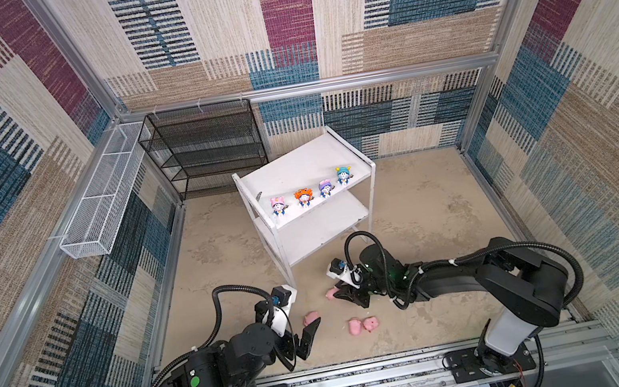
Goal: Place and organize the plastic toys onto the shelf
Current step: 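Lift the pink pig with the right gripper toward the shelf cart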
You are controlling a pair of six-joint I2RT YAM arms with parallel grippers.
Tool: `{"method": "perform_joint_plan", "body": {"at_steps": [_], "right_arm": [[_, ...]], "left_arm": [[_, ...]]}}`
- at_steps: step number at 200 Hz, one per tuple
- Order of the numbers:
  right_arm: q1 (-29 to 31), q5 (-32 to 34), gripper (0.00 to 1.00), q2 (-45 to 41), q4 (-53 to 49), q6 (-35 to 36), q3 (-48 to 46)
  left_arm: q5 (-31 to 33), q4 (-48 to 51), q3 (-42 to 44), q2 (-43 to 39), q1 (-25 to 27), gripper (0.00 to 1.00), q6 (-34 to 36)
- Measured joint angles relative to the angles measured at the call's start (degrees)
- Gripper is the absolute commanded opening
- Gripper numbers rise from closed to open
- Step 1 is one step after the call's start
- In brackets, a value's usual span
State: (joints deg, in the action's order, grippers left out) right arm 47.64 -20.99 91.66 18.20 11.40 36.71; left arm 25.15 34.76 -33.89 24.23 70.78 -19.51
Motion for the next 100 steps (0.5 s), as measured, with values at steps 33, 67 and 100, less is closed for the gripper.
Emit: {"method": "perform_joint_plan", "body": {"at_steps": [33,67,100], "right_arm": [[0.0,0.31,0.28,-5.68,-1.55,-0.07,-0.22],[-0.02,2.25,0.27,-10.36,-4.09,-3.21,3.85],[-0.02,4.63,0.28,-11.26,-3.67,-8.72,8.7]], "left_arm": [[0.02,0.98,-0.72,-0.15,0.0,1.0,-0.07],[0.31,2.56,-2.12,-0.31,0.0,1.0,-0.24],[1.36,4.07,-2.69,-0.94,0.0,1.0,-0.48]]}}
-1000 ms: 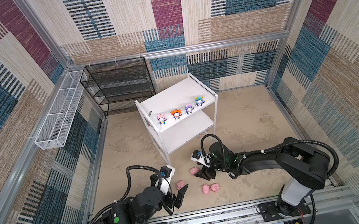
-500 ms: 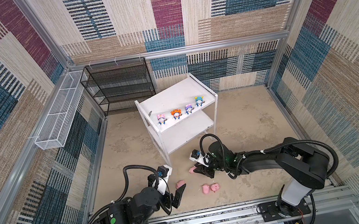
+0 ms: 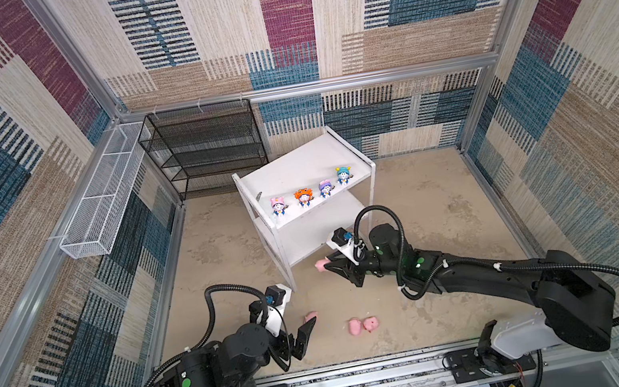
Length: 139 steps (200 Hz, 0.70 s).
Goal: Place and organize the plastic toys onto the shelf
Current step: 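Lift the pink pig with the right gripper toward the shelf cart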
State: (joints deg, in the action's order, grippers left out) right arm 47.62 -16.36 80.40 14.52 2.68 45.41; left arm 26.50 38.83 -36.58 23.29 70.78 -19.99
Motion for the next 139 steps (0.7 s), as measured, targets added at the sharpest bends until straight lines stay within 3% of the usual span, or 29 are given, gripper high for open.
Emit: {"method": "perform_joint_plan", "body": {"at_steps": [73,139], "right_arm": [[0.61,6.56,0.28,4.57,7.19,-10.86,3.76],[4.98,14.21,0.29,11.56,10.49,-15.85,8.57]], "left_arm": [[1.62,1.25,-0.39,-1.01,0.0,1.0,-0.48],[1.77,1.55,-0.39,-1.84,0.0,1.0,-0.83]]}}
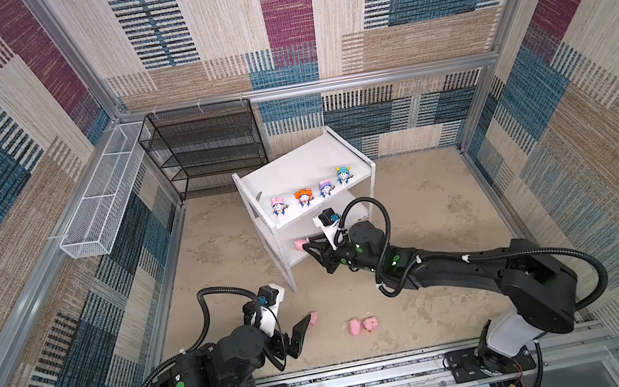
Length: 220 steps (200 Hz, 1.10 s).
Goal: Place and organize the plastic toys onto the shelf
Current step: 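Lift the pink pig with the right gripper toward the shelf cart, then set the pink pig on the lower shelf and open the right gripper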
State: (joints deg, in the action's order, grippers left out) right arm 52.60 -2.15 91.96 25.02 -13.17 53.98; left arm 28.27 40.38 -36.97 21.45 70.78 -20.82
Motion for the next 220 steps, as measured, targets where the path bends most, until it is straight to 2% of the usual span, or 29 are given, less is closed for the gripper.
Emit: {"method": "perform_joint_plan", "body": {"at_steps": [97,206,220], "right_arm": [[5.14,11.54,0.31,6.27,1.7,-5.03,4.31],[6.54,13.27,0.49,6.05,0.94,-5.4,4.9],[6.54,13.44,0.55,4.76,0.76,-5.38,4.39]], "left_arm": [[-0.15,0.15,0.22,-1.79,0.0,1.0,-0.07],[-0.2,-0.39,0.79,-2.34,0.0,1.0,-0.07],[-0.2,-0.59,0.79,-2.34,0.0,1.0,-0.07]]}}
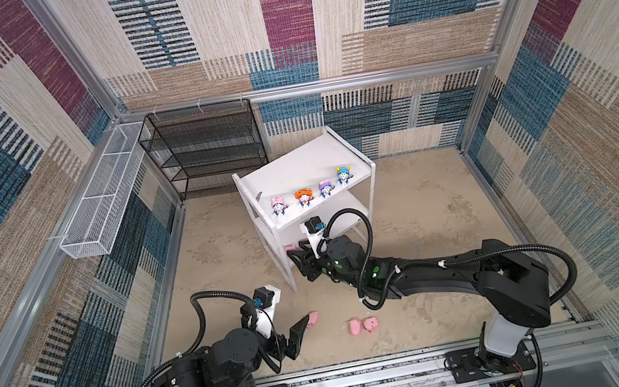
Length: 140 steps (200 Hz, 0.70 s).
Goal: Place and organize the plastic toys onto the shelf
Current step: 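Set the pink pig on the lower shelf and open the right gripper, then withdraw the open right gripper back toward the pigs on the floor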
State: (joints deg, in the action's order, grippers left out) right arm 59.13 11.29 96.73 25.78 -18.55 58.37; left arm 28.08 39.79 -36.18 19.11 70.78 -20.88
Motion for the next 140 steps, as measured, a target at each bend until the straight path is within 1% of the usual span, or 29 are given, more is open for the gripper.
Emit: {"method": "perform_joint_plan", "body": {"at_steps": [35,53,85,100,122,140], "right_arm": [[-0.02,1.75,0.65,-4.85,-0.39,0.39,-3.3],[-0.02,2.36,0.68,-8.81,-1.53,0.39,-6.29],[0.0,2.34,0.7,-17.97,-5.07,0.37,-14.6],[0.07,2.19,0.7,-22.38,-8.76,-0.28,-18.6],[0.55,1.36,0.7,-27.26,-14.95,-2.97,-24.06],[1.4,0.63,0.69,-30.27,-20.87,-6.97,-28.7]], "left_arm": [[0.0,-0.04,0.0,0.0,0.0,1.0,0.0],[0.0,-0.04,-0.02,0.0,0.0,1.0,0.0],[-0.04,-0.07,-0.02,0.15,0.0,1.0,0.0],[-0.07,-0.13,0.02,0.52,0.0,1.0,0.0],[-0.31,-0.61,0.63,1.29,0.0,1.0,-0.02],[-1.07,-1.62,1.51,2.38,0.0,1.0,-0.09]]}}
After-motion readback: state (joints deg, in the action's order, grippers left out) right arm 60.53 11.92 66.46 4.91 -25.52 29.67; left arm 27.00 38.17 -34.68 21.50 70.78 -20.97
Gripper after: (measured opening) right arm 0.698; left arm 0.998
